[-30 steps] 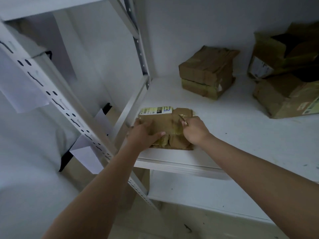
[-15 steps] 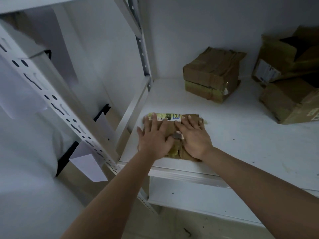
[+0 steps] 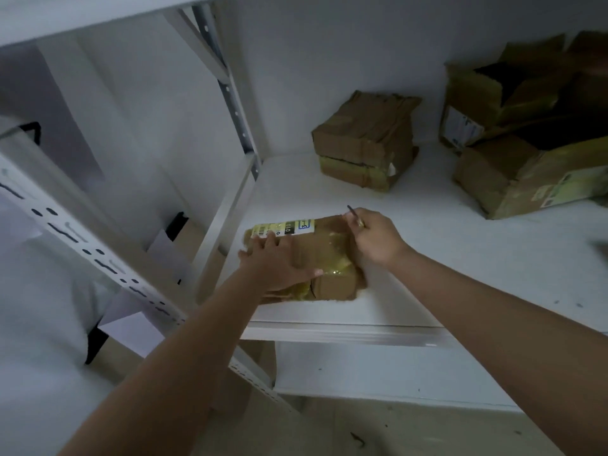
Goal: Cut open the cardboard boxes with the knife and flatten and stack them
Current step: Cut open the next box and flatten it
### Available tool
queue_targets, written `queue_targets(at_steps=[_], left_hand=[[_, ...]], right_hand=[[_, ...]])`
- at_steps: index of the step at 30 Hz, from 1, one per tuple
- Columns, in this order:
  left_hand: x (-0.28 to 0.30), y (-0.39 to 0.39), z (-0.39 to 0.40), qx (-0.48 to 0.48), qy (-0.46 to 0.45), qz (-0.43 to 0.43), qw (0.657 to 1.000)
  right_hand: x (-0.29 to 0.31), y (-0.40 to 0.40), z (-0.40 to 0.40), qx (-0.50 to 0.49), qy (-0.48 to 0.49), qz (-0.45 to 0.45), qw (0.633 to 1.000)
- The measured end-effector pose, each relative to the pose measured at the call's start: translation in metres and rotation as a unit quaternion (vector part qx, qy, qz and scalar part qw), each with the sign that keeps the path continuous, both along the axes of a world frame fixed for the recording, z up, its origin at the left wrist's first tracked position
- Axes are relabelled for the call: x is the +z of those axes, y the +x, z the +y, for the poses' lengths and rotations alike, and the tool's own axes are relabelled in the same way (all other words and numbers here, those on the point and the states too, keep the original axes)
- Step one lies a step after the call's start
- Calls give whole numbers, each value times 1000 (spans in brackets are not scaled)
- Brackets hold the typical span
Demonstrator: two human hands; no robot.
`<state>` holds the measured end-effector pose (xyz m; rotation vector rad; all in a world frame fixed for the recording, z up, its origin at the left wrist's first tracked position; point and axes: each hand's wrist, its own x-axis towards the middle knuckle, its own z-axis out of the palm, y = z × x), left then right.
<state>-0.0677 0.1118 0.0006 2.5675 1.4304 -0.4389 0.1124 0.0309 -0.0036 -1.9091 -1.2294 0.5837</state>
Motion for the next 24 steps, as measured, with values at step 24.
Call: queue_targets(at_steps=[24], left_hand=[[46, 268, 46, 10, 151, -149, 977]], right_hand=[[-14, 190, -75, -13, -55, -116, 992]])
